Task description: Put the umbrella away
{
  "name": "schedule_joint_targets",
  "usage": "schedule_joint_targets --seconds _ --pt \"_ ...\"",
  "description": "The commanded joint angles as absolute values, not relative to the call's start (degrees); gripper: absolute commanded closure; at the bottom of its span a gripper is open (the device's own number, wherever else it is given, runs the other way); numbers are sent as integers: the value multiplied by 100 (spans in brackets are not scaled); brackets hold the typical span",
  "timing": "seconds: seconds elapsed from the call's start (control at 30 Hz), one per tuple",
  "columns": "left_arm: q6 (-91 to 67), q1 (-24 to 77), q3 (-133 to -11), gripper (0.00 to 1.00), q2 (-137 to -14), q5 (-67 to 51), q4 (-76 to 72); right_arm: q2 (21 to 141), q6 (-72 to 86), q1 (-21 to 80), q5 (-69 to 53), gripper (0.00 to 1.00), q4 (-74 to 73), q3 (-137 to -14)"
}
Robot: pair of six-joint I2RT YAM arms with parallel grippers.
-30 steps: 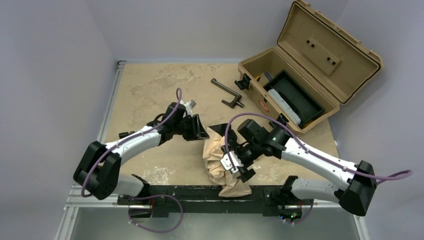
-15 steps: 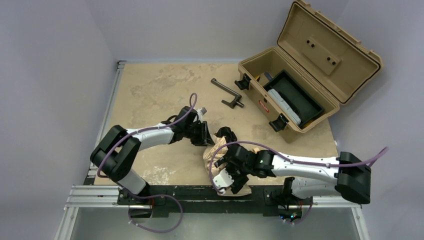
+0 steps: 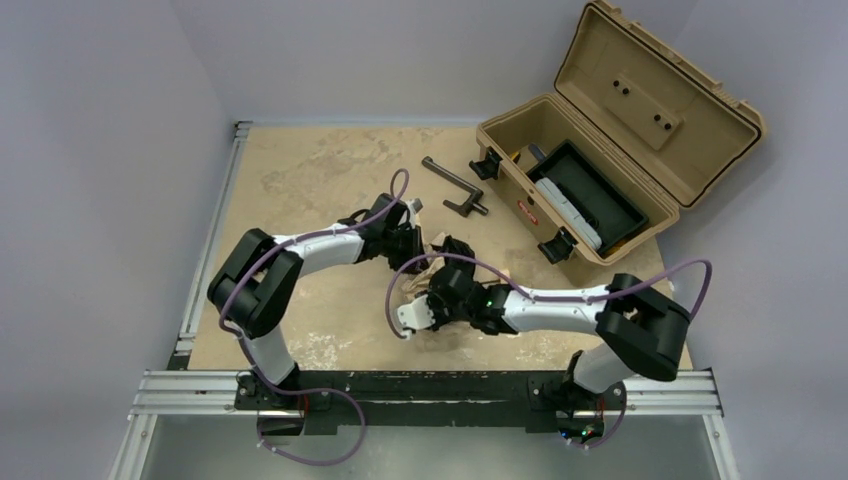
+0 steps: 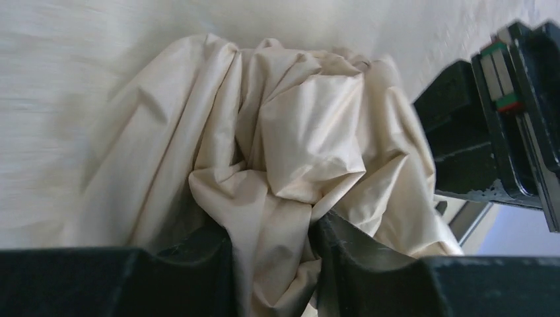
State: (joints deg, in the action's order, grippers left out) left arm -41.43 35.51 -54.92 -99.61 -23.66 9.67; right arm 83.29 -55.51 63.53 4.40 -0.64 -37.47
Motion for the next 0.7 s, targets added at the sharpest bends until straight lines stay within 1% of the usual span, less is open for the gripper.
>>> schedule_joint_targets --seconds 0.0,0.03,0.07,0.17,0.2,0.27,0.4,0.5,0.63,0.67 --pt "-3814 3630 -5961 87 -10253 -2521 1814 8753 -5857 5532 727 70 835 -4468" --pt "-3800 3628 -5989 87 -10285 -2459 1885 8778 -5825 5421 514 67 580 -4600" --pt "-3797 3614 -6001 87 -10303 -2369 1965 8761 -5782 5333 288 60 314 -4725" --pt "-3837 3571 -5943 87 -10310 -2132 2073 8385 -5685 5215 -516 32 -635 -4968" --pt "-3868 3546 -5926 86 -10312 -2068 2067 8211 -5783 5212 -986 26 -1155 -5051" --pt "-3925 3487 -5906 83 -10303 -1984 2053 7874 -5786 5212 -1638 17 -1741 -5195" --pt "-4007 3444 -5991 76 -10196 -1937 2035 7340 -5769 5212 -2433 10 -2609 -5441" --pt "-4000 3391 -6090 72 -9965 -1878 2083 7018 -5811 5212 -2524 8 -3067 -5528" --pt "-4007 3267 -6074 67 -9473 -1806 2027 6610 -5724 5212 -2808 1 -3156 -5460" --pt "-4000 3246 -6059 66 -9340 -1798 2010 6545 -5715 5212 -2937 1 -3162 -5417"
